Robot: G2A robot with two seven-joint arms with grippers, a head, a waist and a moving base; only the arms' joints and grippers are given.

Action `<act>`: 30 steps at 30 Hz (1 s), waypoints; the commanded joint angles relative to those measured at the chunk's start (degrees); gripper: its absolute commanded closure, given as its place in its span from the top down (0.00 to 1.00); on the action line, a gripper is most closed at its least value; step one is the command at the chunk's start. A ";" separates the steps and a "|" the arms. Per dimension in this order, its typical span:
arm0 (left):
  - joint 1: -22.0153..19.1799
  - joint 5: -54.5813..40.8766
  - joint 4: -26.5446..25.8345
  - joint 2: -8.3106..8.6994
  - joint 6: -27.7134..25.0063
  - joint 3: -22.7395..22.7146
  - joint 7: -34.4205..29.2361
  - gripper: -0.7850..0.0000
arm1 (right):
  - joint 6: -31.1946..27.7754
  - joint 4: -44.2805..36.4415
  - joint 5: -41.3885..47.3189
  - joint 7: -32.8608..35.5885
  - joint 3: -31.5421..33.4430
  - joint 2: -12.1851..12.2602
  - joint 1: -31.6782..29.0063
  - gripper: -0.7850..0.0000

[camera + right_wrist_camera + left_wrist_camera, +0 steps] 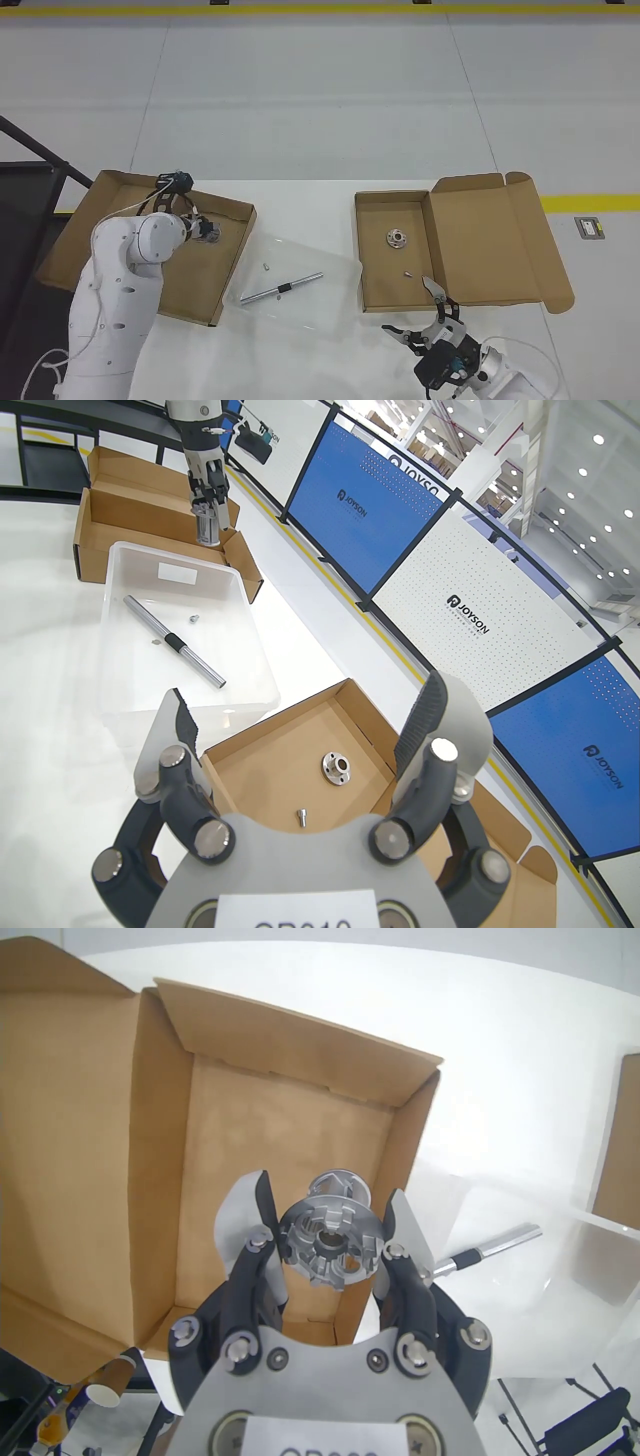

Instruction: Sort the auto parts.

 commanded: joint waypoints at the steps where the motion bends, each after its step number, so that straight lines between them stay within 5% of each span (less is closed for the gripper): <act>1: -1.70 -0.48 3.93 -0.12 -0.11 0.59 0.57 0.00 | 0.00 0.00 0.00 0.00 0.00 0.00 0.00 1.00; 18: -9.17 1.07 22.48 -1.59 -0.77 7.77 6.91 0.00 | 0.00 0.00 0.00 0.00 0.00 0.00 0.00 1.00; 19: -9.46 1.32 23.00 -1.66 -0.89 8.17 6.73 0.06 | 0.00 0.00 0.00 0.00 0.00 0.00 0.00 1.00; 21: -9.91 1.14 23.76 -1.79 -0.66 8.51 7.09 0.46 | 0.00 0.00 0.00 0.00 0.00 0.00 0.00 1.00; 22: -10.08 0.71 24.01 -1.83 -0.67 8.51 7.17 0.95 | 0.00 0.00 0.00 0.00 0.00 0.00 0.00 1.00; 30: -8.93 0.87 20.09 -1.36 -0.86 7.89 6.30 1.00 | 0.00 0.00 0.00 0.00 0.00 0.00 0.00 1.00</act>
